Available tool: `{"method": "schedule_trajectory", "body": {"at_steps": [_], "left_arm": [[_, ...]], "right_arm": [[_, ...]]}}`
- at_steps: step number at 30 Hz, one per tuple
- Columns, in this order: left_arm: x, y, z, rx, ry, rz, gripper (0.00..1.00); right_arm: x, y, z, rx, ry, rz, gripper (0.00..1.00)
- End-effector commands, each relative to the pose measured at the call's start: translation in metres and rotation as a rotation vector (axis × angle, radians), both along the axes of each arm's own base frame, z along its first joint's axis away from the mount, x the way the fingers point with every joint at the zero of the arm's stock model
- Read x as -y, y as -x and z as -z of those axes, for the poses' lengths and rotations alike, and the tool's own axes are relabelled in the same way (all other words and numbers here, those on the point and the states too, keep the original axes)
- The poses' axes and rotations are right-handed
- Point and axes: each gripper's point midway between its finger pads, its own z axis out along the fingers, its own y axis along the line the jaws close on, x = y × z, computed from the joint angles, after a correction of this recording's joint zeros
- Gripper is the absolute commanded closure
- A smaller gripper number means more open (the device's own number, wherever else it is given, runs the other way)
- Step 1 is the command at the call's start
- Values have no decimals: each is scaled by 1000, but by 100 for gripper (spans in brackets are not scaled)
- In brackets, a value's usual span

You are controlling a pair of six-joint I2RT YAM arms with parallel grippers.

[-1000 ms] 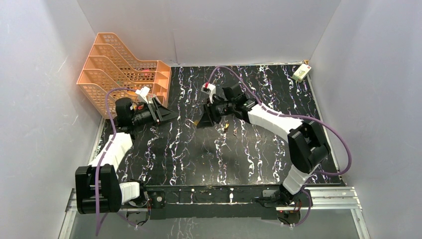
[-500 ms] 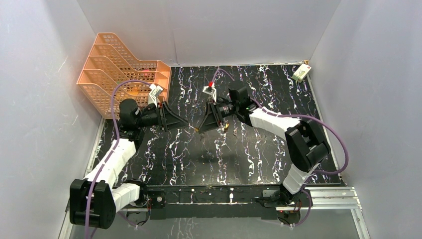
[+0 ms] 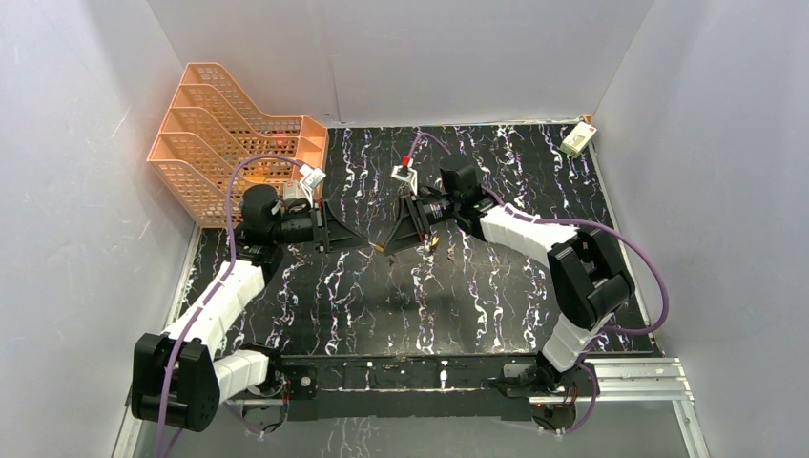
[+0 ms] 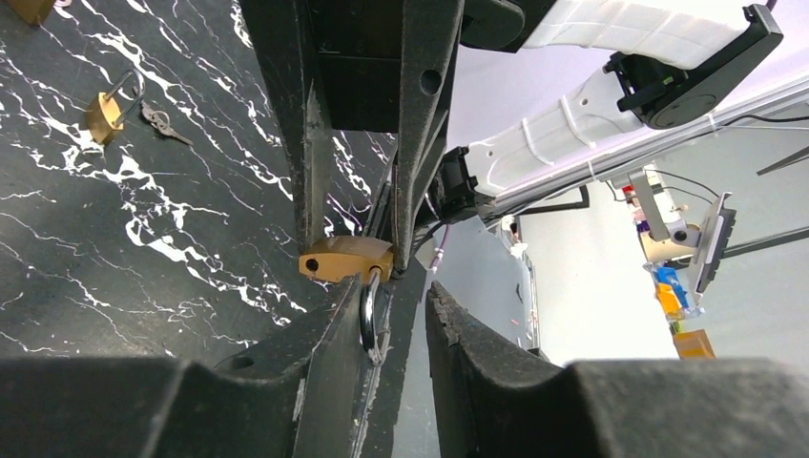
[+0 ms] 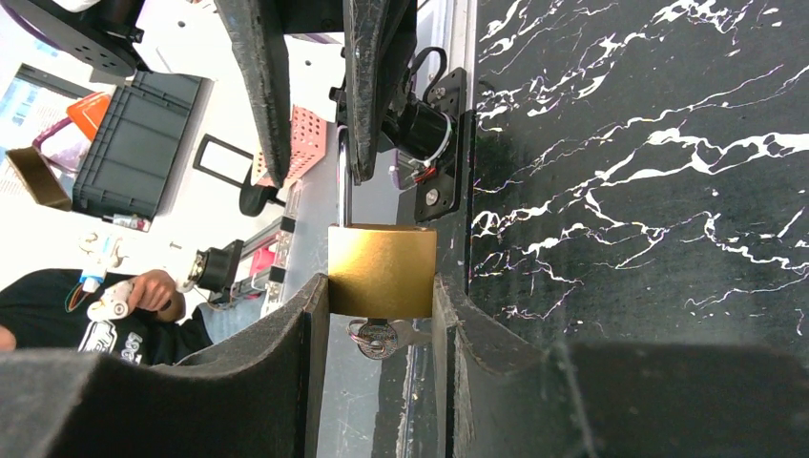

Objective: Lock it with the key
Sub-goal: Lock the lock.

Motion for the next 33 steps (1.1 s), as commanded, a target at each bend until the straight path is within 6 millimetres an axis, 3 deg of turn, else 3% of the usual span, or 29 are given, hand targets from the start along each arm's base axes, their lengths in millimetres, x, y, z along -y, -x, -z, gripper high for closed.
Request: {"method": "schedule_trajectory", "body": {"at_steps": [1, 7, 19, 33], "left_arm": [[1, 1, -9, 43, -12, 5, 72], [0, -1, -4, 22, -24, -8, 65], [0, -6, -5, 35, -26, -32, 65], [1, -7, -6, 38, -9, -33, 73]], "right_arm": [[5, -4, -35, 98, -71, 2, 100], [10, -9, -37, 101, -71, 23, 100], [11, -11, -35, 101, -67, 32, 100], [10, -14, -27, 83, -52, 37, 100]]}}
